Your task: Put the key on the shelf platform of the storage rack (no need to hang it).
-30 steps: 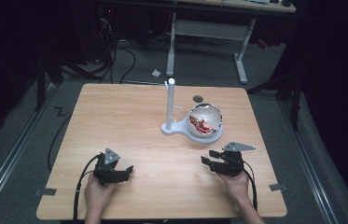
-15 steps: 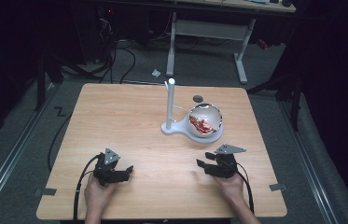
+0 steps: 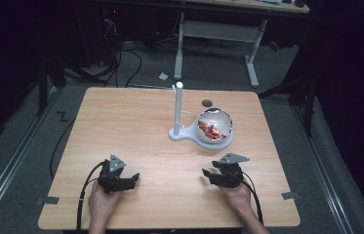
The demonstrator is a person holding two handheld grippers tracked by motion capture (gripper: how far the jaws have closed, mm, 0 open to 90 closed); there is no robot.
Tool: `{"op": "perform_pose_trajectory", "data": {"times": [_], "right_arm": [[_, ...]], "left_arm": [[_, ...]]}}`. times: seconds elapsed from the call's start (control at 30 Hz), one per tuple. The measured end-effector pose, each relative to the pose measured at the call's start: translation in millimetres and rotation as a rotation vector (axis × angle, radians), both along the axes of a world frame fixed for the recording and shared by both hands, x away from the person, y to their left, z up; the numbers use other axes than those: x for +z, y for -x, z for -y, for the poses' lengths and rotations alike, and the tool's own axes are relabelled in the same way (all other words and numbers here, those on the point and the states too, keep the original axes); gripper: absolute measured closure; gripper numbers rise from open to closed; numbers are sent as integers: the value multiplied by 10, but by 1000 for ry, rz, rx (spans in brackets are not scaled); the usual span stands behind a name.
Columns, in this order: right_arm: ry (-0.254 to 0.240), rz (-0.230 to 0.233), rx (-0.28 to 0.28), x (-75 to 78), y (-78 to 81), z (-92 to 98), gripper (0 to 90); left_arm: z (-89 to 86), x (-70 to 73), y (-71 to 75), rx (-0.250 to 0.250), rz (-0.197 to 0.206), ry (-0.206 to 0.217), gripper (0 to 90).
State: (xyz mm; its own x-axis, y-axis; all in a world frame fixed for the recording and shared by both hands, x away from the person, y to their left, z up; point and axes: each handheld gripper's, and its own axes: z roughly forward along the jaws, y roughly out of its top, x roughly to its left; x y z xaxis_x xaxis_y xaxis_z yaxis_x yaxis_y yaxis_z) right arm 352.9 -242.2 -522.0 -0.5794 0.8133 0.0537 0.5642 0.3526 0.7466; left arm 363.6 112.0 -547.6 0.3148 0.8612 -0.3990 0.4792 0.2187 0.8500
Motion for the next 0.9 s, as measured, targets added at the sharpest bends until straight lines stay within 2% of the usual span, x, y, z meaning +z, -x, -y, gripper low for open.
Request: {"op": "perform_pose_trajectory", "data": {"times": [0.27, 0.43, 0.9], "right_arm": [[48, -8, 3, -71, -4, -55, 412], [78, 12, 6, -89, 13, -92, 392], [82, 12, -6, -96, 6, -92, 342]], "left_arm": [[0, 0, 0, 0, 0, 0, 206], [0, 0, 0, 0, 0, 0, 206], [1, -1, 1, 0, 1, 0, 206]]}}
